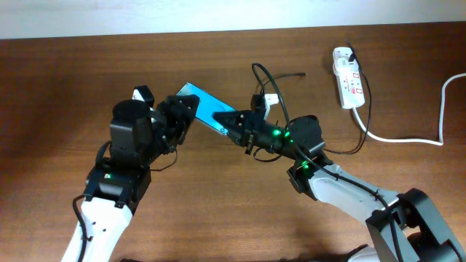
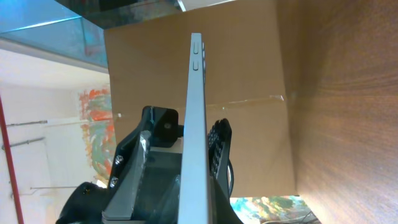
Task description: Plug charger to phone and switch on socket
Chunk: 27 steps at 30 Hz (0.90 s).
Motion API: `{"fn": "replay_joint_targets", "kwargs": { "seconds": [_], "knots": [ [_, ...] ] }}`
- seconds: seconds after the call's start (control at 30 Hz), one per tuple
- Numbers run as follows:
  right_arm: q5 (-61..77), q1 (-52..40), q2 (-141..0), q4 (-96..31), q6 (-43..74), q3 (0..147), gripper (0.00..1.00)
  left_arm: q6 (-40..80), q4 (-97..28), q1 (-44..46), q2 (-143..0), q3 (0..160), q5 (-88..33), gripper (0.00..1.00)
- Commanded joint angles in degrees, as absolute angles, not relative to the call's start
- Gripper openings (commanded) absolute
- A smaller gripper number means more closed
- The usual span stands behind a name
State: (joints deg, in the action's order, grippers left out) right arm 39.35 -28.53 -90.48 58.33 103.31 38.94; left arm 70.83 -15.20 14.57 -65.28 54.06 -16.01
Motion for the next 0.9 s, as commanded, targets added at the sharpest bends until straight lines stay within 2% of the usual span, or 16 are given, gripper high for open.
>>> {"fn": "replay_joint_targets", "kwargs": {
  "seconds": [0.0, 0.07, 0.2, 0.37, 0.67, 0.87],
  "knots": [
    [38.1, -29.3, -89.2, 59.2, 102.4, 39.8, 0.04, 71.4, -15.0, 14.7, -65.7, 53.9, -16.8, 0.51],
    [38.2, -29.3, -89.2, 59.2, 102.5, 39.8, 0.04, 71.4, -15.0, 14.7, -65.7, 53.9, -16.8, 0.43],
    [38.3, -29.3, -89.2, 59.2, 102.5, 39.8, 0.04, 71.4, -15.0, 14.7, -65.7, 53.9, -16.8, 0.35],
    [38.3, -29.3, -89.2, 59.2, 102.5, 39.8, 0.04, 74.4, -15.0, 14.7, -65.7, 53.9, -16.8, 0.40],
    [38.3, -29.8, -89.2, 59.2, 104.4, 39.8, 0.04, 75.9, -15.0, 14.7, -65.7, 53.9, -17.1, 0.38],
    [38.3, -30.4, -89.2, 59.2, 104.4, 39.8, 0.04, 75.9, -15.0, 14.7, -65.7, 53.9, -17.0, 0.19]
  ]
}}
